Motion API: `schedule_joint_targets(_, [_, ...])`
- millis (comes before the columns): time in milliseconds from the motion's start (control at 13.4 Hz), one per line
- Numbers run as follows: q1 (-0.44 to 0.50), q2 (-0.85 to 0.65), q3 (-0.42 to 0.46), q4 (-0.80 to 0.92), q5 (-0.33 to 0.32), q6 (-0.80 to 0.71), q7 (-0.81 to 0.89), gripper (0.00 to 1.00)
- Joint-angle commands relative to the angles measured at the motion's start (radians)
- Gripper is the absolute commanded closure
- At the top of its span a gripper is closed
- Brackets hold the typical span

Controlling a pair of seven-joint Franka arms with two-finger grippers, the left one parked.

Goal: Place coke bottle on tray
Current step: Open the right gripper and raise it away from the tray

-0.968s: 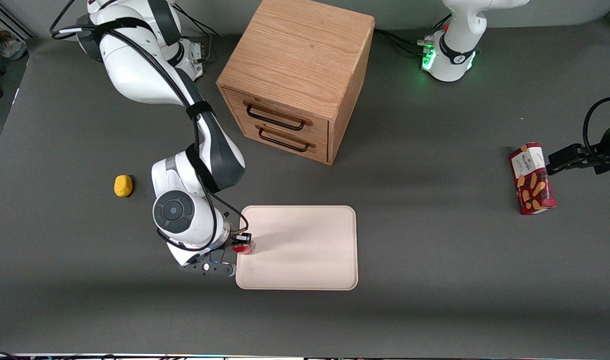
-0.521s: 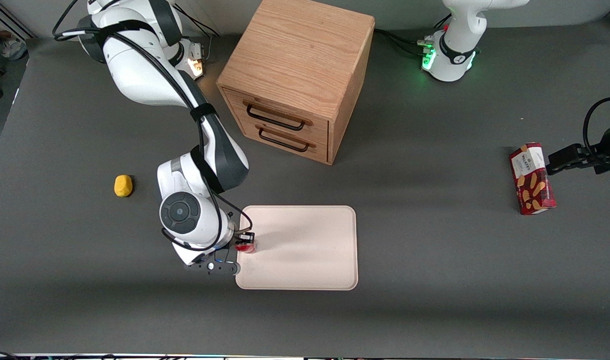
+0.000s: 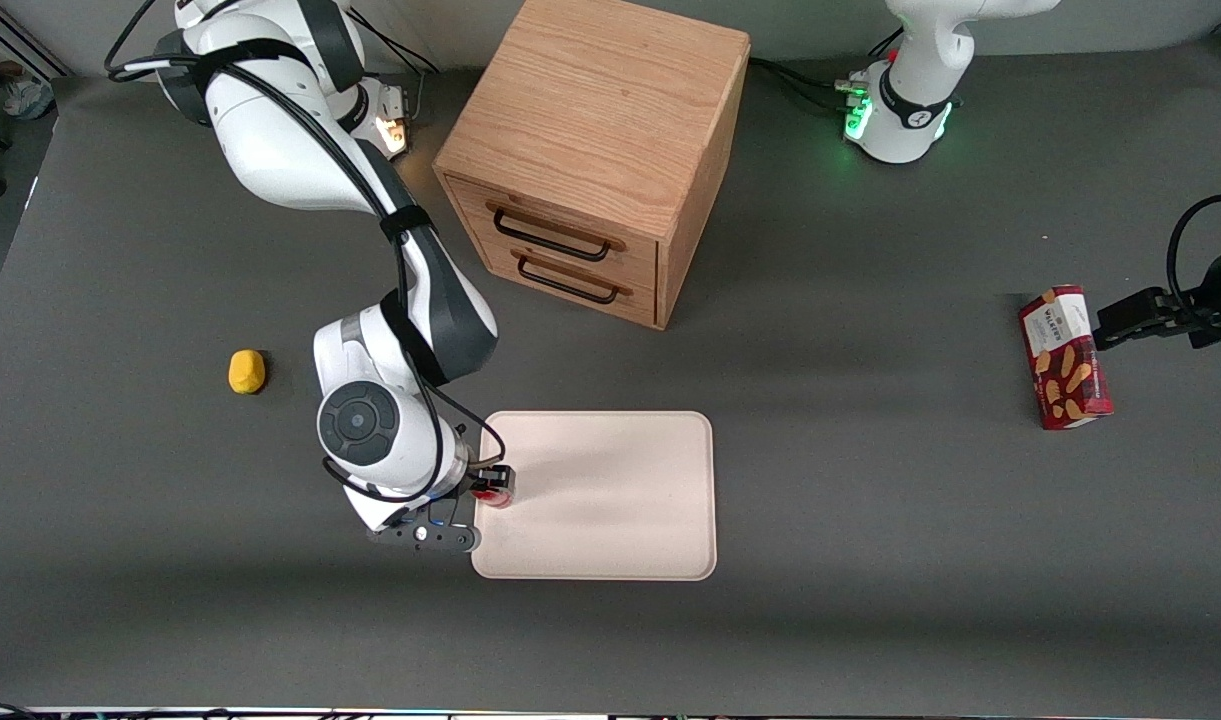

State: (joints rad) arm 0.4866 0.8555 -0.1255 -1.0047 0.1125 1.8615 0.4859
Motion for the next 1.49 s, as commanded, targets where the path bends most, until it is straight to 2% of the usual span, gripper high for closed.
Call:
schedule_joint_targets(0, [0.001,-0.085,0.000,-0.015,-0.007,-0.100,0.000,0.00])
schedule_joint_targets(596, [-0.008,-0.377,0.000,-0.020,-0.008,-0.552,-0.001,0.00])
schedule_joint_targets(819, [-0.057,-0.463,0.003,-0.020,-0.005,-0.692,-0.020,0.00])
schedule_joint_targets(1043, [-0.118,-0.516,0.024,-0.034,-0.007,-0.768,-0.058,0.00])
schedule_joint_targets(1191, [-0.186,-0.588,0.046,-0.118,-0.017,-0.769,-0.131,0.00])
schedule_joint_targets(1415, [-0.293,-0.656,0.081,-0.205,-0.086,-0.751,-0.289,0.00])
